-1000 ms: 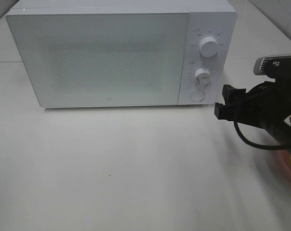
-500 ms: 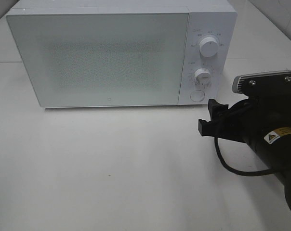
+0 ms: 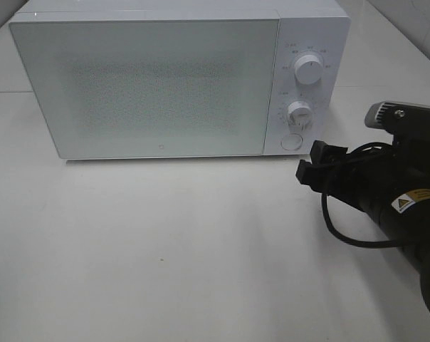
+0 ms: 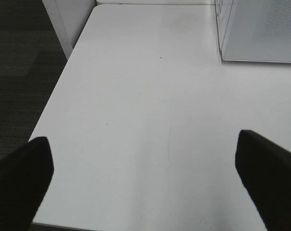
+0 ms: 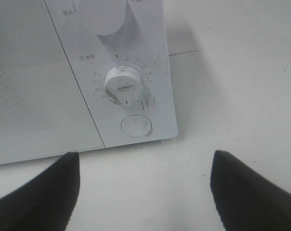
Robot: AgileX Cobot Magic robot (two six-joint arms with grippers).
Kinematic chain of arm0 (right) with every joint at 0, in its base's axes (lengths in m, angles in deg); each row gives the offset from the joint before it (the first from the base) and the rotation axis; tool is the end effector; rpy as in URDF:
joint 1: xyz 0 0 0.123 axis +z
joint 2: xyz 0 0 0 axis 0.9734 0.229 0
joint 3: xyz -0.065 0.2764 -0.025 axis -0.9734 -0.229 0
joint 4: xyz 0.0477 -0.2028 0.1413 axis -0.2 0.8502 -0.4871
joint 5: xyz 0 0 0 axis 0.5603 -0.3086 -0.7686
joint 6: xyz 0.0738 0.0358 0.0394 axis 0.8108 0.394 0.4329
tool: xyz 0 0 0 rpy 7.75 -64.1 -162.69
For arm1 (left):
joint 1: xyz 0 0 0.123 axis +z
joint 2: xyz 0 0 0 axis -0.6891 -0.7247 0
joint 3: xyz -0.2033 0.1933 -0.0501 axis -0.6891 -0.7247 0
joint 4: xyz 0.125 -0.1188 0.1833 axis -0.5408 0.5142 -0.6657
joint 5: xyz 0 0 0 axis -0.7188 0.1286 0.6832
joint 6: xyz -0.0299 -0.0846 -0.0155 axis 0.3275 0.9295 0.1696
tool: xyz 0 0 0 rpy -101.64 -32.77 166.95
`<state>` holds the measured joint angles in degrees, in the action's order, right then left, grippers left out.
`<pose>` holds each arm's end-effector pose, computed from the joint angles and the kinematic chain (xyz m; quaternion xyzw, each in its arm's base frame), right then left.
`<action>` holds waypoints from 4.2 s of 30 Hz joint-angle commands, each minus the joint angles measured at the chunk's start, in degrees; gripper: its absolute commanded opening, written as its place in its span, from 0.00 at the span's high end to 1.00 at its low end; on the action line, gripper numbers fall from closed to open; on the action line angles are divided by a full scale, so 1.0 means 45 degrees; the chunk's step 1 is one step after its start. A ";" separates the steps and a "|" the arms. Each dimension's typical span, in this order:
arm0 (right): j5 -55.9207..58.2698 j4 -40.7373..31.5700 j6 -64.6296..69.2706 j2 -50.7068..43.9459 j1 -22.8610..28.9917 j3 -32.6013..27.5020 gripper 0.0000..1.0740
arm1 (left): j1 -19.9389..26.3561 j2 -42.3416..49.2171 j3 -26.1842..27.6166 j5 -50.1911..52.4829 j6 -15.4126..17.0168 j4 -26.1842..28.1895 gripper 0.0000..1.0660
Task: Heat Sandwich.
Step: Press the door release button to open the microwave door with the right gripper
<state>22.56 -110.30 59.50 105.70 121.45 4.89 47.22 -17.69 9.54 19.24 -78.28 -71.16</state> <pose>0.1974 0.1081 0.1530 0.0726 0.7739 0.0642 0.6259 -0.0048 0.0064 0.2773 -0.0369 0.8481 0.0541 0.5258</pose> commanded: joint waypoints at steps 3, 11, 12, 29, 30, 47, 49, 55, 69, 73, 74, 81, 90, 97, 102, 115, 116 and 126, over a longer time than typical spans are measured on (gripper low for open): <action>-0.0140 0.0038 0.3247 0.0000 0.0076 0.0000 0.33 | 0.0051 0.0369 -0.0038 0.0140 -0.0013 -0.0025 0.08; -0.0089 0.0038 0.9269 0.0000 0.0076 0.0000 0.33 | 0.0051 0.0369 -0.0038 0.0140 -0.0013 -0.0025 0.08; -0.0089 0.0038 0.9804 0.0000 0.0076 0.0000 0.33 | 0.0051 0.0369 -0.0038 0.0140 -0.0013 -0.0025 0.08; 0.0357 -0.0064 1.4528 0.0000 0.0038 0.0000 0.86 | 0.0051 0.0369 -0.0038 0.0140 -0.0013 -0.0025 0.08; 0.0522 -0.0064 1.4528 0.0000 0.0038 0.0000 0.93 | 0.0051 0.0369 -0.0038 0.0140 -0.0013 -0.0025 0.08; 0.1070 0.0395 1.4935 0.0000 -0.0624 0.0102 1.00 | 0.0051 0.0369 -0.0038 0.0140 -0.0013 -0.0025 0.08; 0.1235 0.0840 1.5126 0.0000 -0.1082 0.0255 1.00 | 0.0051 0.0369 -0.0038 0.0140 -0.0013 -0.0025 0.08; 0.1464 0.2343 1.6196 0.0853 -0.2114 0.1082 1.00 | 0.0051 0.0369 -0.0038 0.0140 -0.0013 -0.0025 0.08; 0.1413 0.5335 1.9175 0.3552 -0.3285 0.2967 1.00 | 0.0051 0.0369 -0.0038 0.0140 -0.0013 -0.0025 0.08; 0.1426 0.5793 1.9302 0.4151 -0.3705 0.3603 1.00 | 0.0051 0.0369 -0.0038 0.0140 -0.0013 -0.0025 0.08; 0.1490 0.5870 1.9302 0.4291 -0.3782 0.3756 1.00 | 0.0051 0.0369 -0.0038 0.0140 -0.0013 -0.0025 0.08; 0.1592 0.6048 1.9442 0.5080 -0.3820 0.4520 1.00 | 0.0051 0.0369 -0.0038 0.0140 -0.0013 -0.0025 0.08; 0.2114 0.5997 1.9391 0.5831 -0.4138 0.5424 1.00 | 0.0051 0.0369 -0.0038 0.0140 -0.0013 -0.0025 0.08; 0.2330 0.5984 1.9175 0.5921 -0.4520 0.5819 1.00 | 0.0051 0.0369 -0.0038 0.0140 -0.0013 -0.0025 0.08; 0.2763 0.5997 1.9111 0.5921 -0.4711 0.6073 1.00 | 0.0051 0.0369 -0.0038 0.0140 -0.0013 -0.0025 0.08; 0.2050 0.5857 1.9111 0.5921 -0.4711 0.6443 1.00 | 0.0051 0.0369 -0.0038 0.0140 -0.0013 -0.0025 0.08; 0.1948 0.5819 1.9111 0.5921 -0.4711 0.6659 1.00 | 0.0051 0.0369 -0.0038 0.0140 -0.0013 -0.0025 0.08; -0.0968 0.5539 1.8386 0.7028 -0.4711 0.7678 1.00 | 0.0051 0.0369 -0.0038 0.0140 -0.0013 -0.0025 0.08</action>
<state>31.15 -85.26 143.61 136.81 101.40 35.08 47.22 -17.69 9.54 19.24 -78.28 -71.16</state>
